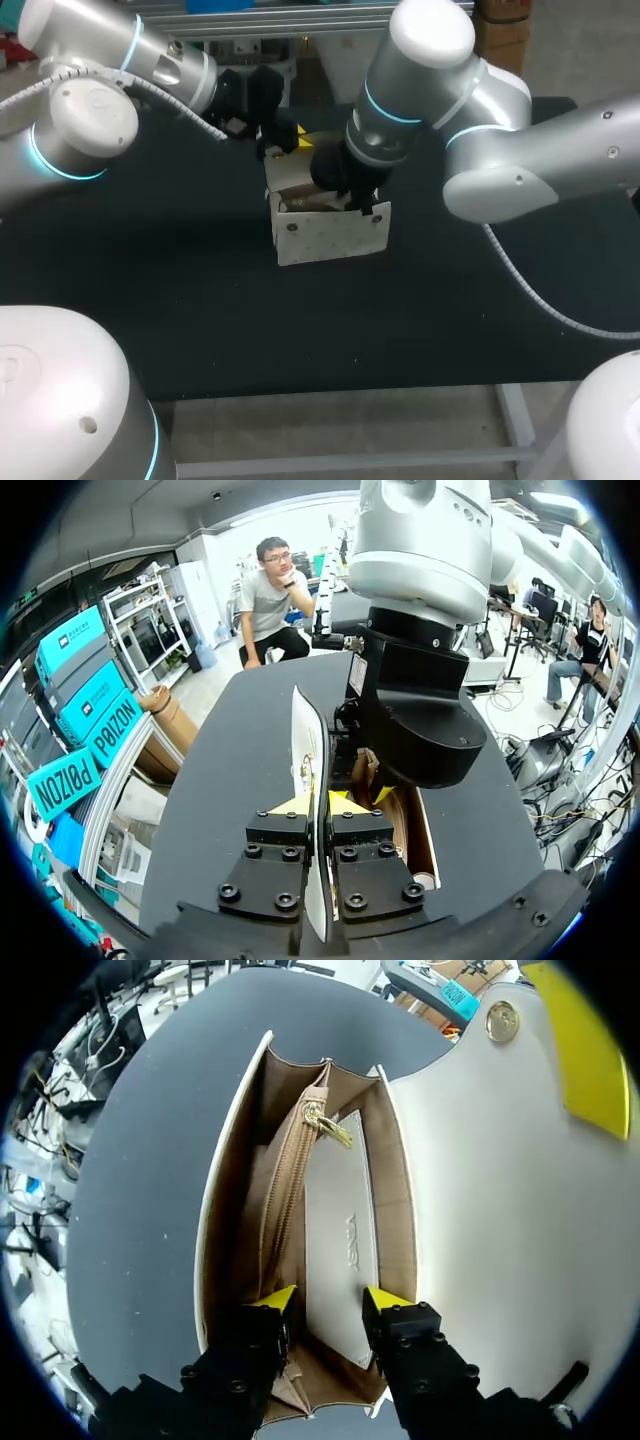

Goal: Pick up the bag, open it, inspect its contents, close it, and place it on the opposite side

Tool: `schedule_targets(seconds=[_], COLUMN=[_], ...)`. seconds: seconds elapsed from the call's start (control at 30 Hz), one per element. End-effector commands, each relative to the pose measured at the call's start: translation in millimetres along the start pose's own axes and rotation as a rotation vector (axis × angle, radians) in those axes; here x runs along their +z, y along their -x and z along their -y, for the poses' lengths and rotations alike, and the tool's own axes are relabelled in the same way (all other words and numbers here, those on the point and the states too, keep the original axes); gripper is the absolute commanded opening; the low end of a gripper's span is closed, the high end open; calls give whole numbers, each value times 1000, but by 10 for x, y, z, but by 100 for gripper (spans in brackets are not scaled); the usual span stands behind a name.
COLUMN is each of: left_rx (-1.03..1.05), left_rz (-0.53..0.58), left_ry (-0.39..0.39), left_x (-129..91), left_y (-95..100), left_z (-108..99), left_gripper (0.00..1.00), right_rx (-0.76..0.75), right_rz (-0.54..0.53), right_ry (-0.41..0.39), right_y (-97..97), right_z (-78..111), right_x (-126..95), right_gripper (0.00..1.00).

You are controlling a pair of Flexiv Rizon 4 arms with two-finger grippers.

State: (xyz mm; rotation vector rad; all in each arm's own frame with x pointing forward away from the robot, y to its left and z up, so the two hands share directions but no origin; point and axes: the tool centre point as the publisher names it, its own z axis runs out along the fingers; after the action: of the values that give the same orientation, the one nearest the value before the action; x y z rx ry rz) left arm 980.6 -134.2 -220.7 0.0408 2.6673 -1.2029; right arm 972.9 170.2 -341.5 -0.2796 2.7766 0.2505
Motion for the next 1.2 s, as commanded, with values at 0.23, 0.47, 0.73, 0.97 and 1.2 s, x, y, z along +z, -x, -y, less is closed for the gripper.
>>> schedule_targets(seconds=[0.23, 0.47, 0.73, 0.97, 1.2], left_rx=[0, 3, 2, -66, -101], left_rz=[-12, -5, 5, -56, -175], left_ry=[0, 5, -7, -21, -9], left_x=[63, 57, -37, -132, -51], left_y=[18, 28, -27, -65, -68], left_z=[11, 59, 193, 337, 325], left_gripper=[0, 0, 0, 0, 0], right_rx=[-7, 1, 13, 9, 8], right_rz=[192, 340, 475, 549, 576], right_ry=[20, 22, 12, 10, 6], right_y=[-30, 23, -18, -188, -409], right_z=[10, 26, 74, 81, 93], right_x=[-267, -569, -980, -1318, -1435], right_gripper=[0, 0, 0, 0, 0])
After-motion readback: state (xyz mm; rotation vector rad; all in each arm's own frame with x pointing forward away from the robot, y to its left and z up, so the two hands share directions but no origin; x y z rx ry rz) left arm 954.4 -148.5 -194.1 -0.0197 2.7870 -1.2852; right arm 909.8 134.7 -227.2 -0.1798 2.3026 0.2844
